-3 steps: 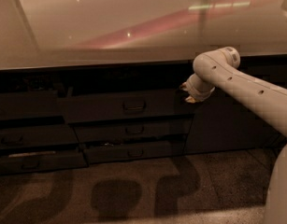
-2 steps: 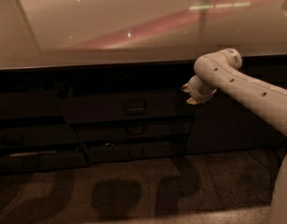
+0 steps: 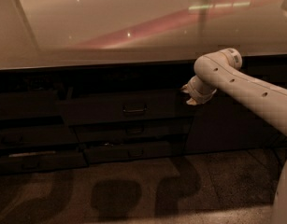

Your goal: Open top drawer

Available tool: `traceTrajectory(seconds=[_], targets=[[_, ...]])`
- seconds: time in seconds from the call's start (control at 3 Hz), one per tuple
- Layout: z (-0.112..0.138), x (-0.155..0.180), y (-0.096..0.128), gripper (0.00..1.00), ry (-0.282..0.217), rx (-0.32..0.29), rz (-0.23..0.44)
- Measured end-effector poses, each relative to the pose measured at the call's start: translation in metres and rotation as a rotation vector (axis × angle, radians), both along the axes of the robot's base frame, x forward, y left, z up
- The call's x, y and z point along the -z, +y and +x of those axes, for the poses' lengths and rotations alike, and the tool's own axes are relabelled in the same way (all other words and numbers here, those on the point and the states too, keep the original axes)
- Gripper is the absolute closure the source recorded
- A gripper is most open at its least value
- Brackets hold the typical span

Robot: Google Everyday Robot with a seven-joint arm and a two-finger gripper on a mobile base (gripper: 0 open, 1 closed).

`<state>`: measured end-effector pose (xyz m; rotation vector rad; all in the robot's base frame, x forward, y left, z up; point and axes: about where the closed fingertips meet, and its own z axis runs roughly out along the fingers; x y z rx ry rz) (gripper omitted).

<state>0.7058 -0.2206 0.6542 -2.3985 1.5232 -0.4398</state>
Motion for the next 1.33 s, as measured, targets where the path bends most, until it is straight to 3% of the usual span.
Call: traceTrajectory(seconds=[1.33], targets=[[-0.0089, -0.0032, 0.0028, 1.0, 0.013, -0.02, -0.009]])
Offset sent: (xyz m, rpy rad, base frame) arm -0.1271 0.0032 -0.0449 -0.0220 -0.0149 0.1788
